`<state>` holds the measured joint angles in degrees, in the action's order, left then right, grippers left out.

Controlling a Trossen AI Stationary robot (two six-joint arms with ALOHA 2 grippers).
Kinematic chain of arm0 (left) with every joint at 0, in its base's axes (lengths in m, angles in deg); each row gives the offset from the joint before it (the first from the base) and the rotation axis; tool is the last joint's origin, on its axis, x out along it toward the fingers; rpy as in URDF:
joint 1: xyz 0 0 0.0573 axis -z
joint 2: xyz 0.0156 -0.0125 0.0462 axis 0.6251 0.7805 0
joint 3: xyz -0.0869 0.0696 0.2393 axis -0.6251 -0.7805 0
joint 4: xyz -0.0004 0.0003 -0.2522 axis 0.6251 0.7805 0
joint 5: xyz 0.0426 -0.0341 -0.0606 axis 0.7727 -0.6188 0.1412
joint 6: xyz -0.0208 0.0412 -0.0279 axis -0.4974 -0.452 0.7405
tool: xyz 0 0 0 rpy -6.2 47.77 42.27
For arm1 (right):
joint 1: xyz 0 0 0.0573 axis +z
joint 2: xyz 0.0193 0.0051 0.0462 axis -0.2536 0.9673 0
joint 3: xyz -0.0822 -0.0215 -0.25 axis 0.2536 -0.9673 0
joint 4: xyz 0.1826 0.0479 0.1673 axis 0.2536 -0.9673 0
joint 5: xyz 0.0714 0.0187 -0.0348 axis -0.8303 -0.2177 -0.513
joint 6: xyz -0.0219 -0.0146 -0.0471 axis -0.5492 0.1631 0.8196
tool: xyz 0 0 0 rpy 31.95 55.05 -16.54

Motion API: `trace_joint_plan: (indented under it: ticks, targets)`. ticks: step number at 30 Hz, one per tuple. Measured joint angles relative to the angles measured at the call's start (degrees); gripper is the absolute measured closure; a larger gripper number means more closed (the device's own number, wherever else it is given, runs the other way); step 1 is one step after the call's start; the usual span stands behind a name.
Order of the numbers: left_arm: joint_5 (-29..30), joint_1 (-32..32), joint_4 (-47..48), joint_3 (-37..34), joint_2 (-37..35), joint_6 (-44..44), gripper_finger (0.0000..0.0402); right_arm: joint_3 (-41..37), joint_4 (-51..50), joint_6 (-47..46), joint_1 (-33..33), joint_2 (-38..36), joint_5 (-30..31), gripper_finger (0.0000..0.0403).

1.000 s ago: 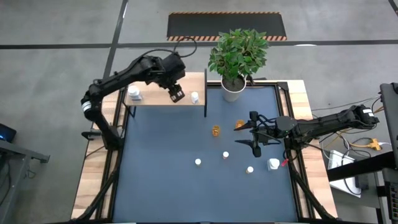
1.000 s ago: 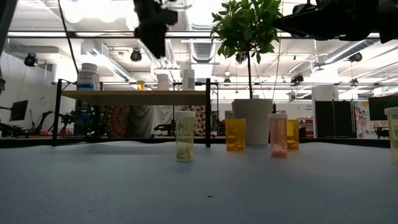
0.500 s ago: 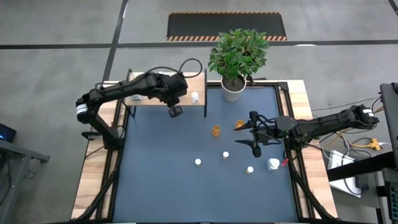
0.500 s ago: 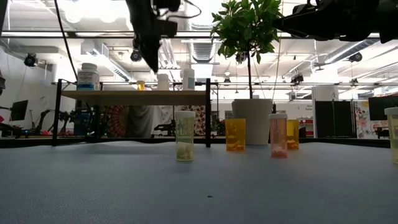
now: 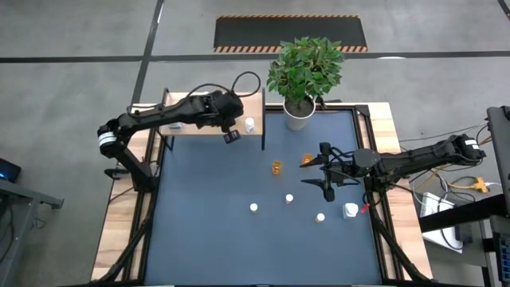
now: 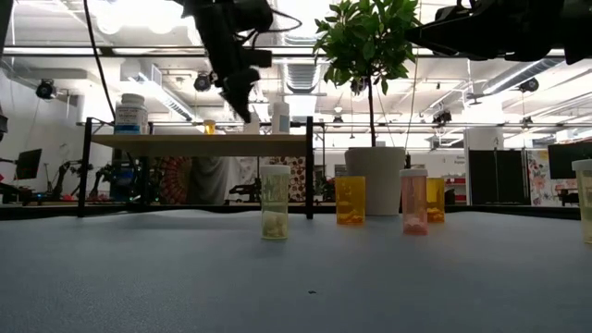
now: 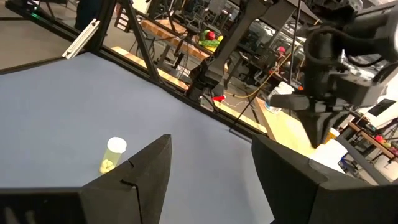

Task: Pick and place medicine bottles onto shelf by color
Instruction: Put the transparent pill bottle on the shelf

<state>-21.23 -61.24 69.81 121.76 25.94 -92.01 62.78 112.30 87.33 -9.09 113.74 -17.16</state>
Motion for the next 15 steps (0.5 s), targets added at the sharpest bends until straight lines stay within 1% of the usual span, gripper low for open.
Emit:
trace_joint_plan:
  ticks: [4, 9, 13, 15]
  targets:
    - [-0.03, 0.04, -0.46, 0.00, 0.00, -0.09, 0.0393, 0.00, -0.02, 0.00, 0.00, -0.01, 0.00, 0.0188]
    - [0.30, 0.03, 3.28, 0.00, -0.28, 0.02, 0.0393, 0.00, -0.07, 0.00, -0.01, 0.00, 0.00, 0.0188]
    - [5.33, -0.79, 3.49, 0.00, -0.02, -0.03, 0.0393, 0.00, -0.11, 0.00, -0.02, 0.00, 0.00, 0.0188]
    - [6.68, -1.62, 2.55, -0.03, 0.71, -0.18, 0.0393, 0.00, -0.09, 0.00, -0.02, -0.02, -0.02, 0.0188]
